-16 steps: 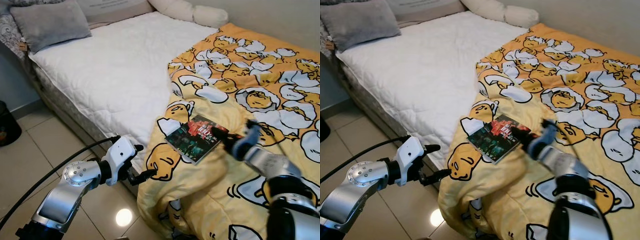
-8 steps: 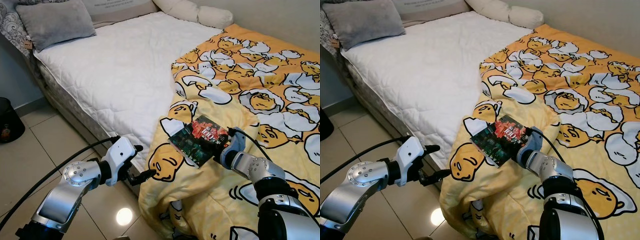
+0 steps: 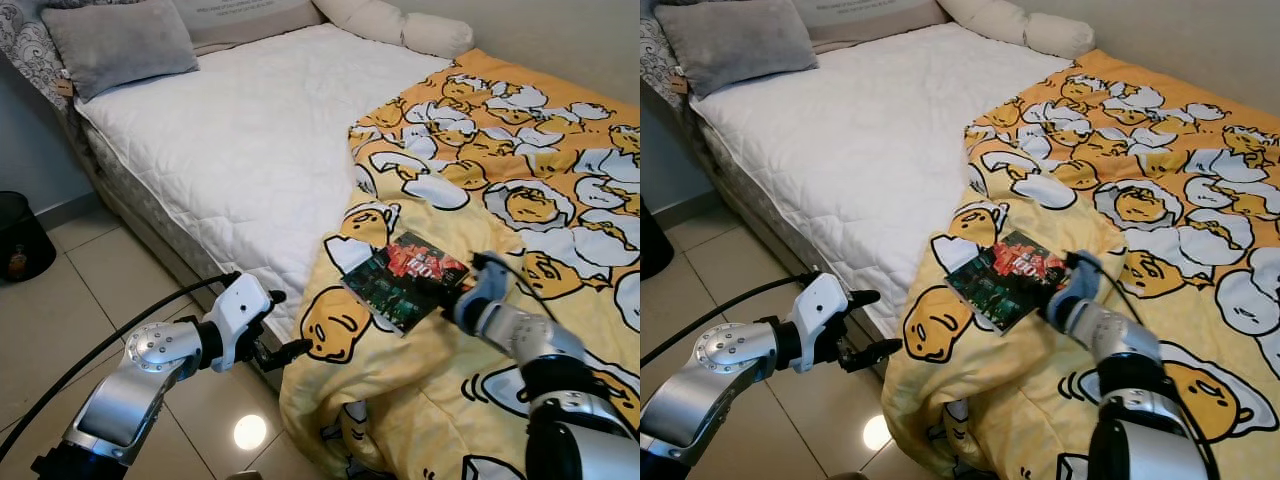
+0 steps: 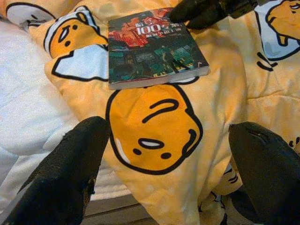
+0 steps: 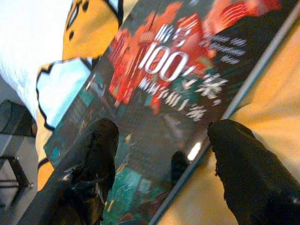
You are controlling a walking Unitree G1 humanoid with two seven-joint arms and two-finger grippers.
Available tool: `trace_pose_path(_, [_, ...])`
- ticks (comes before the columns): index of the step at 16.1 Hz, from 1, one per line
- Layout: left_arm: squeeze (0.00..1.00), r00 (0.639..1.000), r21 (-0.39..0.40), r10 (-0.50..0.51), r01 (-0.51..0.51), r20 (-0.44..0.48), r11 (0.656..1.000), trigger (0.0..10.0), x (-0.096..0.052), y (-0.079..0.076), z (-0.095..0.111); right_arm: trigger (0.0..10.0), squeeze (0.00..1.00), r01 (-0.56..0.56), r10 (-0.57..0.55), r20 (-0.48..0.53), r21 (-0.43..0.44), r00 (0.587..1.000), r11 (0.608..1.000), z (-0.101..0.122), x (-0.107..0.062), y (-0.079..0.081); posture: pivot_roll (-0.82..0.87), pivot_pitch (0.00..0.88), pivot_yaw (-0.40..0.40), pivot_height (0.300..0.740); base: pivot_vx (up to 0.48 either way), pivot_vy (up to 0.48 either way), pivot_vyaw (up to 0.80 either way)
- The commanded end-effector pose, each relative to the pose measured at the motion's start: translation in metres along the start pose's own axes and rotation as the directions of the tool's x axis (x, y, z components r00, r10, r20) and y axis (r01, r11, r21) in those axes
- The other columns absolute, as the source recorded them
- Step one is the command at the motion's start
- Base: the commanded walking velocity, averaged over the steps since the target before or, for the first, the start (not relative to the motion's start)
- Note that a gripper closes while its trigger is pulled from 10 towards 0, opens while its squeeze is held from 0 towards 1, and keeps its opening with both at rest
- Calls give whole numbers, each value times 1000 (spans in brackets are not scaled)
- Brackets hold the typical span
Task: Clean up the room
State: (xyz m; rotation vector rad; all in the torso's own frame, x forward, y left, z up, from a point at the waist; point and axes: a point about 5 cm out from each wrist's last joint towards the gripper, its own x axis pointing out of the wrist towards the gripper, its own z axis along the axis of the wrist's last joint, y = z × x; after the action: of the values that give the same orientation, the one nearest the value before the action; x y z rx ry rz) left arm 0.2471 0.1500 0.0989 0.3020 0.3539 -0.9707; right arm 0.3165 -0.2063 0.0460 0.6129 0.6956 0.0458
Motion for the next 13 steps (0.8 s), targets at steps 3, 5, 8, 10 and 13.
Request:
trace_pose_path(3, [1000,1000,23,-15,15,12,1000,10000,0,3,7,10000,0,54,-54,12,-15,998,998,-1,-4,-11,-8,0,-37,740,0,0,0])
trace_pose_path(5, [1000,1000,25,-19,19,17,1000,10000,1,3,8,10000,0,47,-47,-1,-10,999,999,-4,-3,-10,-7,0,-35,740,0,0,0])
trace_pose_path(8, [1000,999,35,-29,29,14,999,10000,2,4,10,10000,0,2,-2,-53,4,999,1000,-20,5,1,-7,0,-31,740,0,0,0])
trace_pose_path(10, [1000,999,37,-32,31,13,999,10000,3,6,10,10000,0,-21,22,-74,25,997,999,-26,10,8,-3,0,-32,740,0,0,0])
trace_pose_path(13, [1000,999,39,-32,32,10,999,10000,4,6,10,10000,0,-24,20,-129,-32,991,999,-36,15,15,2,0,-34,740,0,0,0])
